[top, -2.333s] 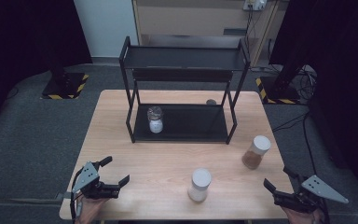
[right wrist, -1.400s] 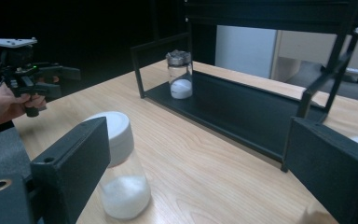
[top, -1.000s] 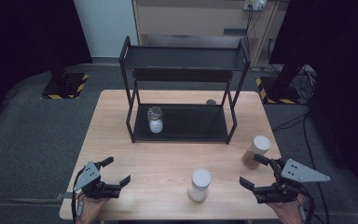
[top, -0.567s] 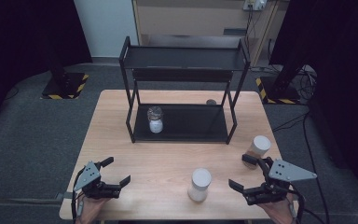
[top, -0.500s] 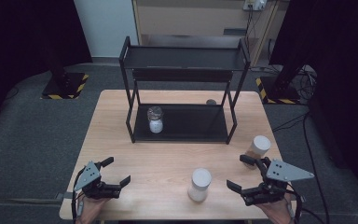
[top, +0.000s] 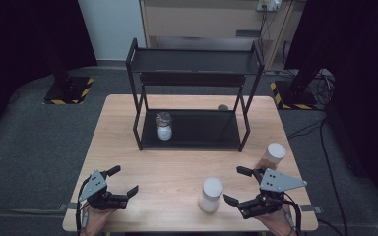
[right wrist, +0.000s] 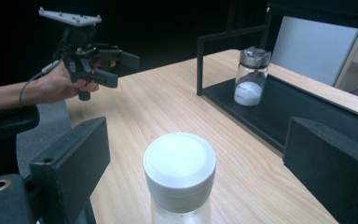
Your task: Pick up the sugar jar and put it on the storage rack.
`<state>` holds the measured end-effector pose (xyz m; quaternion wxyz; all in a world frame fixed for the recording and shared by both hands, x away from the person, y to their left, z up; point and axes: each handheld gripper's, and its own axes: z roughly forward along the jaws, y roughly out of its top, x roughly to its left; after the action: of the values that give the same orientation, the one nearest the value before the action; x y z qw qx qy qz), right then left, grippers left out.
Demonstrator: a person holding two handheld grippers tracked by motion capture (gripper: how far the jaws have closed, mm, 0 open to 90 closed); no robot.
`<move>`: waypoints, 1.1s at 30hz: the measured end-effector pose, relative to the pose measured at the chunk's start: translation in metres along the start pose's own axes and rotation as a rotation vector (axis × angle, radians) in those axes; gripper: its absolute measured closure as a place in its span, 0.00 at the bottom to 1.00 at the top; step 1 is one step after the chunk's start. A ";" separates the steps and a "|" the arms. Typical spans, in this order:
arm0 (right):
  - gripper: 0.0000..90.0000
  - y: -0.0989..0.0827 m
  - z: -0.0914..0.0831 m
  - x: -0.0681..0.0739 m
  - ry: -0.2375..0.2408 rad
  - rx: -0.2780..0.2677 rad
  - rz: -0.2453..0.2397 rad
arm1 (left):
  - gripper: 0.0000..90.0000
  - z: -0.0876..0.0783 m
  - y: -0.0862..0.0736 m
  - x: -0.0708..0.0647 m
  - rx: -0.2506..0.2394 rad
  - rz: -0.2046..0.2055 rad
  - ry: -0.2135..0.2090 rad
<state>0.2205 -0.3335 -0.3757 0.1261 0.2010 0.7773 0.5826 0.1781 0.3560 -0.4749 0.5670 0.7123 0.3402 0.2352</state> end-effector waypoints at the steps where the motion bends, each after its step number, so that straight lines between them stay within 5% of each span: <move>1: 0.08 0.000 0.002 0.000 0.000 0.004 -0.002 | 0.00 0.000 0.000 0.000 0.001 -0.001 0.000; 33: 0.14 -0.023 0.058 0.000 0.035 0.100 -0.011 | 0.00 0.001 0.000 0.000 0.004 0.002 -0.006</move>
<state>0.2413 -0.2890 -0.4145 0.1053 0.1927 0.8087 0.5456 0.1789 0.3555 -0.4748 0.5666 0.7144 0.3382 0.2328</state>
